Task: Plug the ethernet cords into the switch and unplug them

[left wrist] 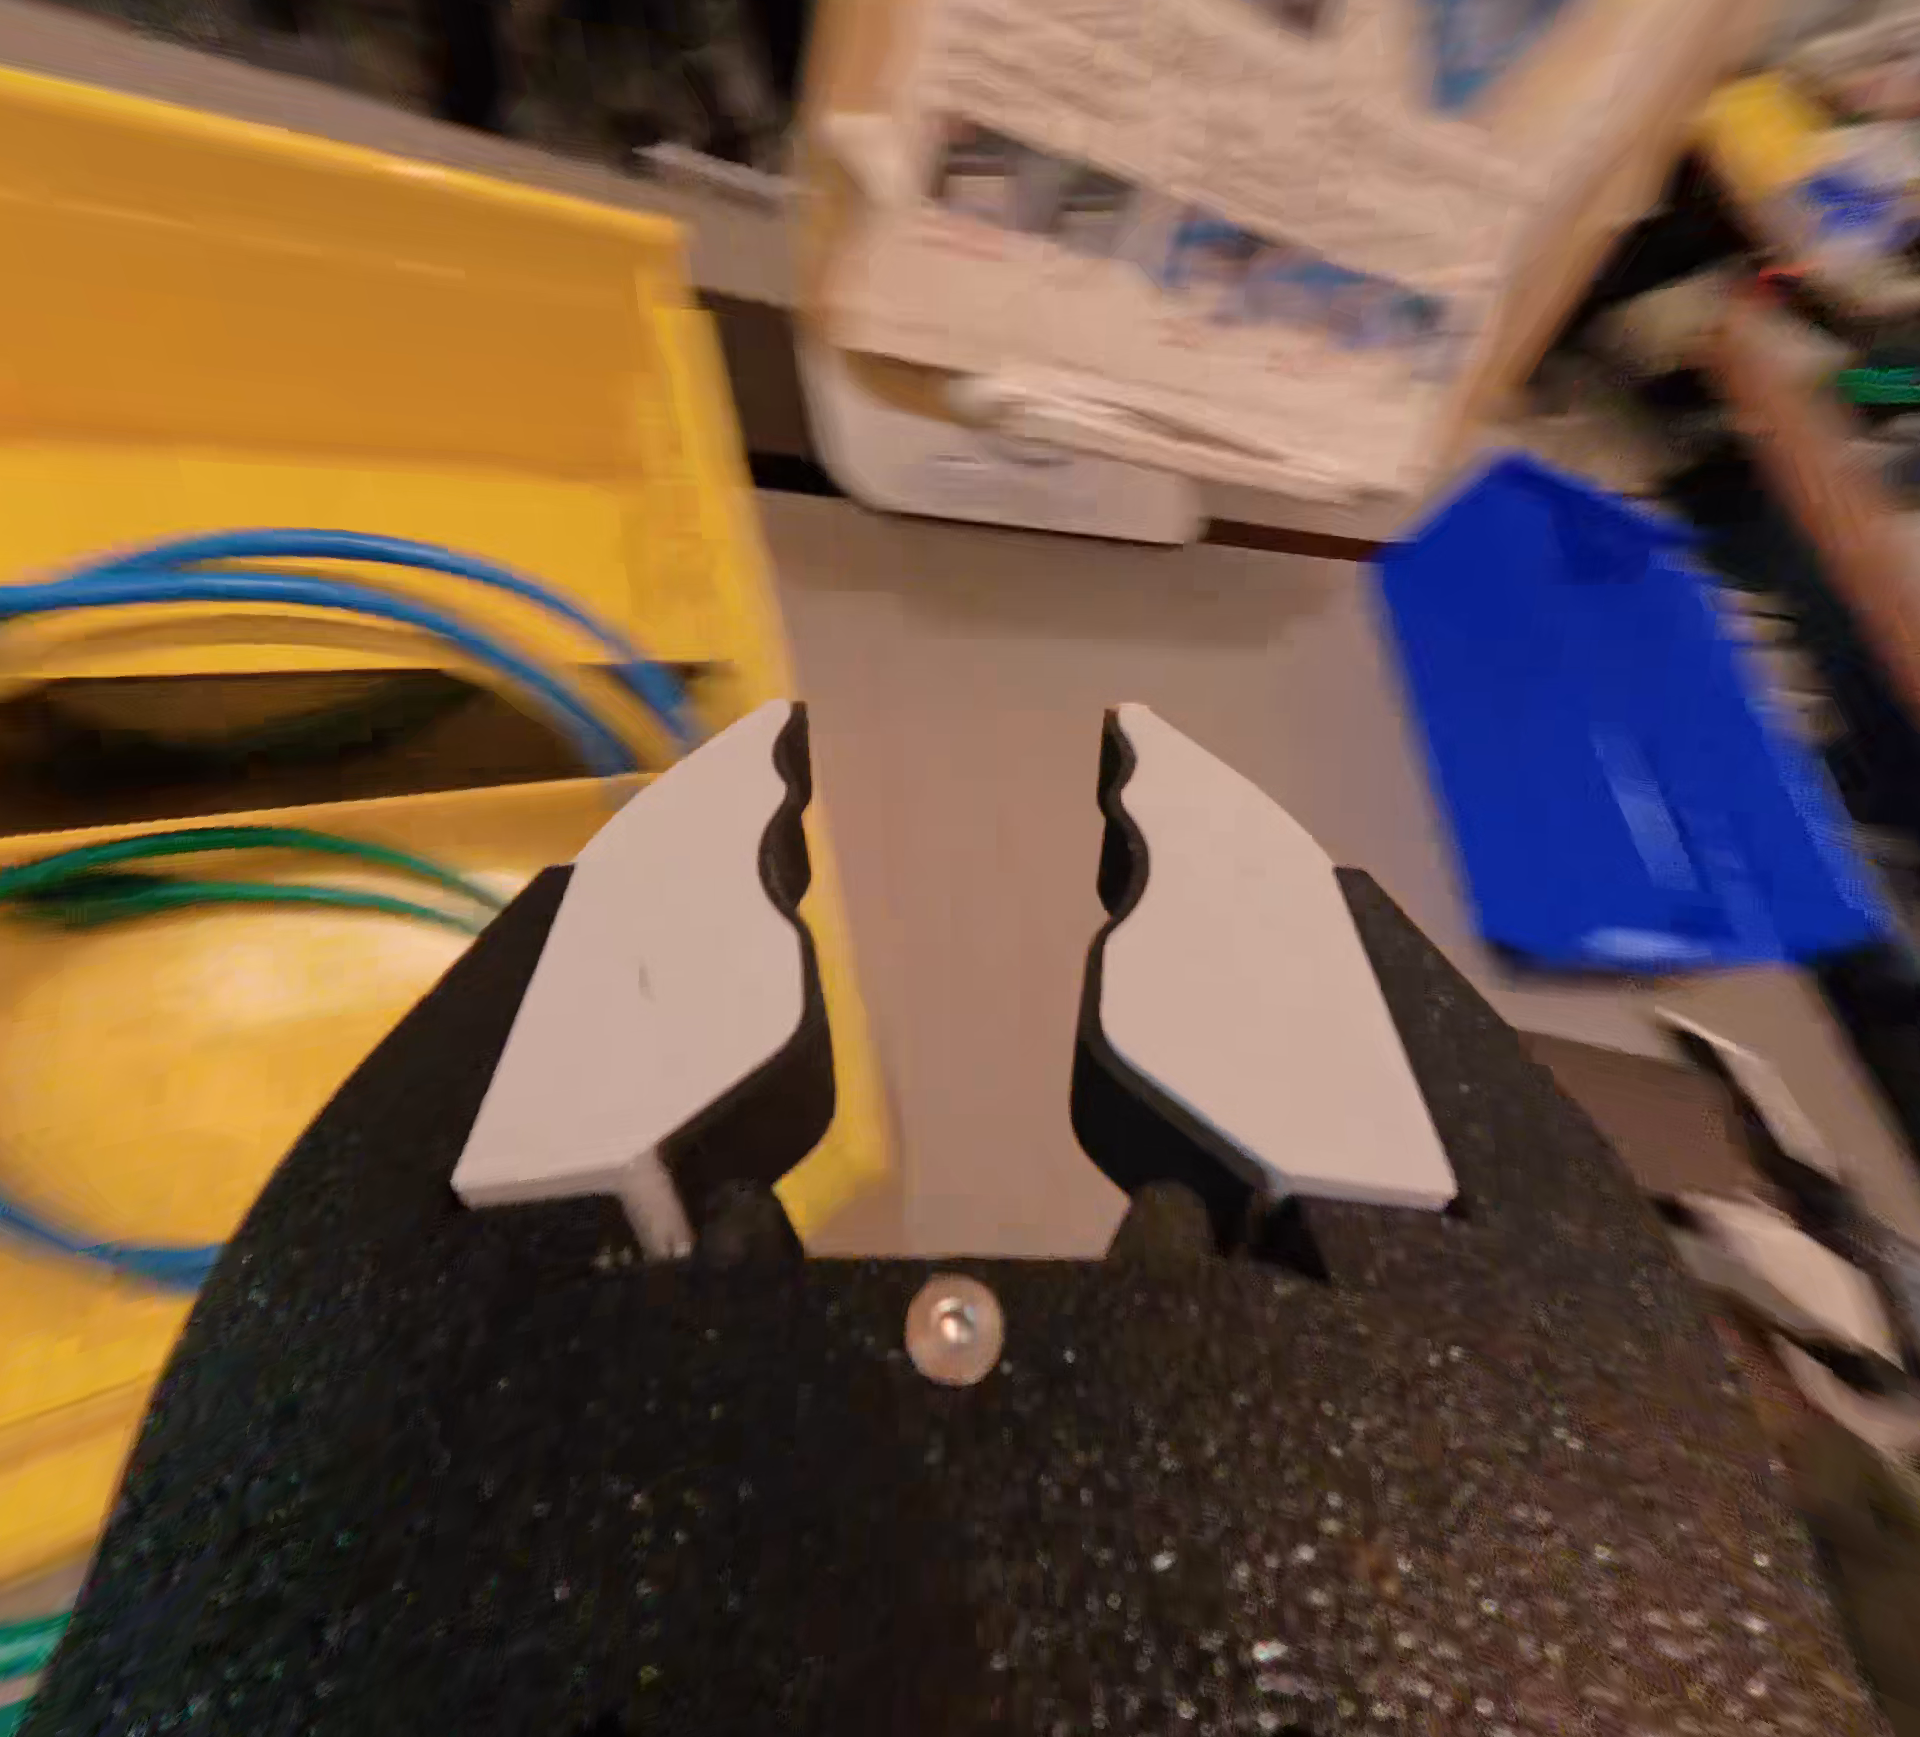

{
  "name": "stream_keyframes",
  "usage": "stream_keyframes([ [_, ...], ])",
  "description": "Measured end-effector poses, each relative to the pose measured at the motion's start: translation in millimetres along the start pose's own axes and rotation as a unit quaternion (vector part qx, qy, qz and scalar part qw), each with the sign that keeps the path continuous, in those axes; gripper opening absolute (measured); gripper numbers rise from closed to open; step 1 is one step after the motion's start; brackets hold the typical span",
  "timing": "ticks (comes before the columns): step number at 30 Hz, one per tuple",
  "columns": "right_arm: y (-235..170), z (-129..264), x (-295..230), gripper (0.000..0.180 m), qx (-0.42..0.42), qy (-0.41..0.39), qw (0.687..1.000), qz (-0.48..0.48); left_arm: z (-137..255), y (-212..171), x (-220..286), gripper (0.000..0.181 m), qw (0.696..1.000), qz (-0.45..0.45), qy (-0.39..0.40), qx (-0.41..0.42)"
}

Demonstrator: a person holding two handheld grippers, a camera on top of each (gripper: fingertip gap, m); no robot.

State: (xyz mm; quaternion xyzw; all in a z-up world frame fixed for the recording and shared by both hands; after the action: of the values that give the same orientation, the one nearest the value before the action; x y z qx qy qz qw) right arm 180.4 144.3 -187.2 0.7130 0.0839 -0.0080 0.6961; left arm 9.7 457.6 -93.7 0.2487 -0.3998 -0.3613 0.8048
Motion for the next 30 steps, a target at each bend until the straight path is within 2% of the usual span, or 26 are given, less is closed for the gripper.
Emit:
stream_keyframes([
  [1, 0.1, 0.4, -0.5, 0.062, 0.003, 0.006, 1.000, 0.000, -0.3, -13.9, 26.7, 0.057, 0.998, -0.012, -0.062, 0.000],
  [4, 0.5, 2.0, -0.2, 0.062, 0.018, 0.018, 1.000, -0.009, -24.4, -76.4, 83.9, 0.066, 0.971, -0.022, -0.229, -0.068],
  [8, 0.2, 1.6, -5.7, 0.062, 0.036, 0.054, 0.998, -0.023, -81.0, -147.1, 101.4, 0.067, 0.893, 0.108, -0.399, -0.178],
  [11, -0.3, 0.3, -13.5, 0.062, 0.040, 0.088, 0.995, -0.018, -108.8, -172.1, 113.5, 0.072, 0.825, 0.188, -0.491, -0.208],
  [13, -0.7, -0.5, -15.9, 0.062, 0.036, 0.093, 0.995, -0.012, -113.3, -173.5, 128.3, 0.074, 0.777, 0.211, -0.557, -0.203],
  [14, -0.1, 0.2, -16.3, 0.062, 0.040, 0.092, 0.995, -0.005, -114.3, -171.6, 133.7, 0.070, 0.762, 0.220, -0.574, -0.205],
  [15, 1.6, 2.7, -15.2, 0.062, 0.053, 0.091, 0.994, -0.002, -116.1, -169.4, 135.0, 0.060, 0.768, 0.214, -0.570, -0.200],
  [16, 0.8, 2.6, -14.1, 0.062, 0.043, 0.095, 0.995, -0.002, -117.1, -166.5, 134.0, 0.040, 0.779, 0.203, -0.560, -0.193],
  [19, -0.8, 0.0, -19.0, 0.062, 0.019, 0.087, 0.995, 0.041, -112.5, -155.8, 130.8, 0.035, 0.799, 0.187, -0.535, -0.203],
  [25, -4.1, -8.2, -28.9, 0.062, -0.016, 0.079, 0.992, 0.093, -89.7, -130.5, 131.2, 0.030, 0.861, 0.114, -0.436, -0.235],
  [30, -4.4, -9.5, -29.4, 0.062, -0.018, 0.058, 0.993, 0.103, -82.8, -122.2, 138.2, 0.029, 0.877, 0.101, -0.411, -0.227],
])
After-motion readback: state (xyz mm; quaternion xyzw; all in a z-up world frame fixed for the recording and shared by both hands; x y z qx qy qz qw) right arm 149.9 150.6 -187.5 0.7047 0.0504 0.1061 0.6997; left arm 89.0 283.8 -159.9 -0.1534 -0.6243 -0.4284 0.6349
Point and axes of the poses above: each gripper's, where its closed fingertips meet, z back along the fingers, y out of its top, x = y × z across the jaws, the point moved 8 cm from there along z, back along the fingers, and after that the axes turned 9 degrees about -x, right-handed, at the moved point
